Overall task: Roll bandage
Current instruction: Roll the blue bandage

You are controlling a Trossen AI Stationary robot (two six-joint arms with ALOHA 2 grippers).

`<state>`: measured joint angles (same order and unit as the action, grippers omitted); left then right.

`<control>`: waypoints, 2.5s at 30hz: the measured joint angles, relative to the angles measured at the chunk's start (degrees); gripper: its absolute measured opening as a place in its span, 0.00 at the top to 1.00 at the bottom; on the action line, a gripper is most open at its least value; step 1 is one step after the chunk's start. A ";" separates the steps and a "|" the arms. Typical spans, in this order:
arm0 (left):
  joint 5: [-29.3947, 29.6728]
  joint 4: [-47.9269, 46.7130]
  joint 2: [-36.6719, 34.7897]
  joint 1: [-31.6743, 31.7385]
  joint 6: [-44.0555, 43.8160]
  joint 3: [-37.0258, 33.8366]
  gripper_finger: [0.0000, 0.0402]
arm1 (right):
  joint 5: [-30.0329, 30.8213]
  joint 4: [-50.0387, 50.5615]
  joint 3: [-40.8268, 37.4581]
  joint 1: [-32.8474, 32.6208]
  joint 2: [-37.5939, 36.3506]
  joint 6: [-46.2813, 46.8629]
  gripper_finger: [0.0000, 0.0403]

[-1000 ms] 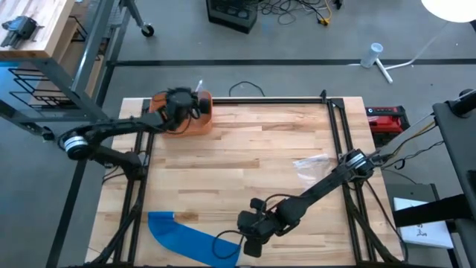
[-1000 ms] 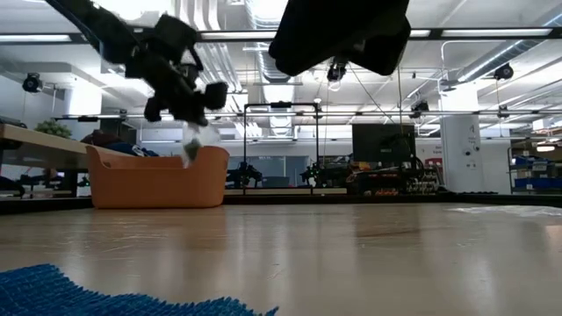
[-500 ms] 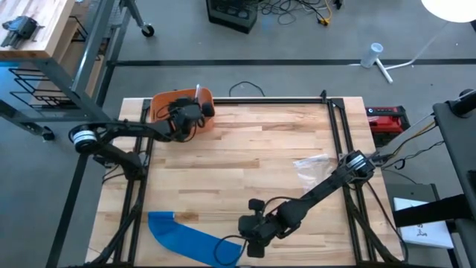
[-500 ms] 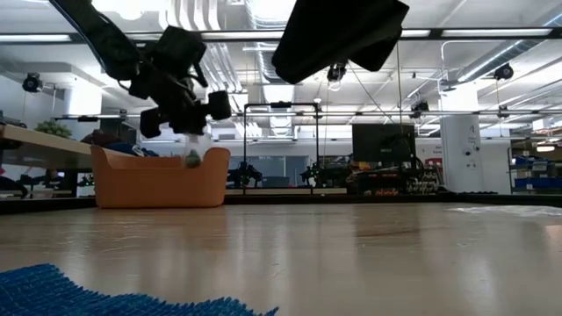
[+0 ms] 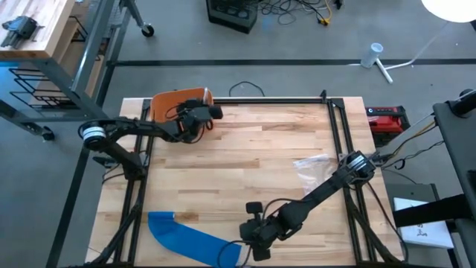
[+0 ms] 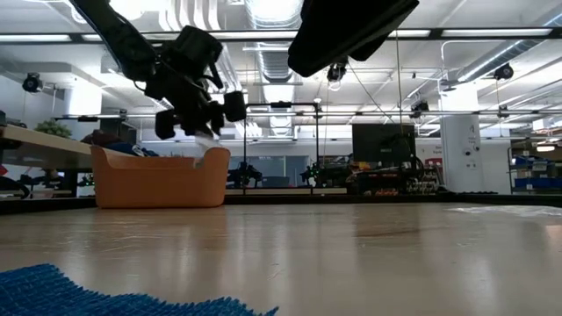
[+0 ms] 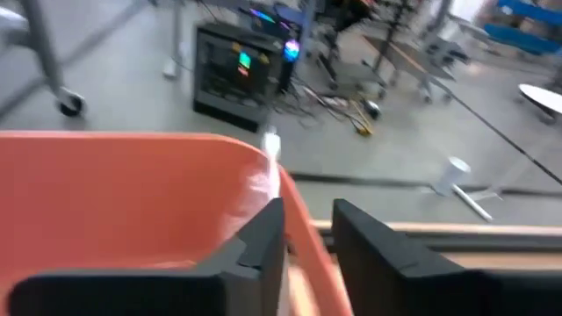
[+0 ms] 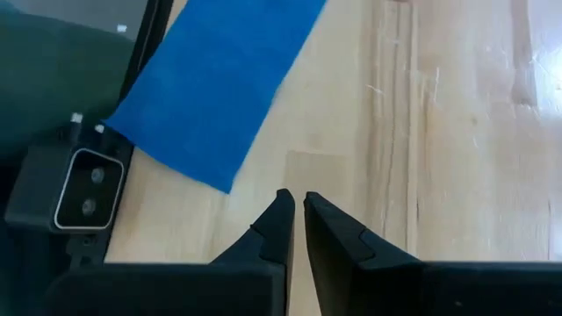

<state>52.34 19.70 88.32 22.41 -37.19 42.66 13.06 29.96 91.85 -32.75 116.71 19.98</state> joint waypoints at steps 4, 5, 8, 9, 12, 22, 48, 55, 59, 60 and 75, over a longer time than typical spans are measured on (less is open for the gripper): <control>-6.77 -0.15 2.98 0.00 0.09 2.99 0.67 | 0.00 0.04 0.00 0.00 0.00 -1.67 0.93; -8.82 -0.19 3.56 0.00 0.71 3.94 0.64 | 0.00 0.07 -0.02 0.00 0.00 -2.11 0.93; -12.76 -1.82 4.52 -0.14 3.44 7.28 0.56 | -0.02 0.32 -0.02 0.00 0.00 -3.56 0.92; -13.26 -3.09 4.52 -0.23 4.56 8.52 0.53 | 0.00 0.55 -0.02 0.00 0.00 -3.70 0.92; -13.55 -9.30 3.68 -0.35 7.58 12.65 0.48 | 0.00 1.70 -0.02 0.00 0.00 -3.98 0.92; -12.60 -41.39 1.59 -0.31 17.03 31.54 0.38 | 0.67 1.90 -0.07 0.04 0.02 -3.58 0.92; -31.94 -97.71 -4.40 -14.81 0.34 41.83 0.49 | 8.43 -6.99 -7.61 1.24 0.13 -13.77 0.91; -48.54 -98.19 -7.88 -31.33 -20.32 30.28 0.54 | 8.40 -7.32 -7.61 2.42 0.11 -19.83 0.89; -55.16 -95.40 -8.18 -42.55 -32.93 24.10 0.55 | 7.89 -7.36 -7.61 2.80 0.11 -21.81 0.88; -57.29 -93.80 -8.18 -45.18 -35.95 22.83 0.55 | 7.89 -7.41 -7.61 2.81 0.11 -22.51 0.89; -59.25 -67.16 -3.12 -61.72 -47.38 13.85 0.57 | 7.52 -14.43 -7.72 4.19 0.11 -30.68 0.90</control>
<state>-6.91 -47.46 85.20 -39.31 -84.57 56.51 20.58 15.53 84.14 -28.56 116.81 -10.70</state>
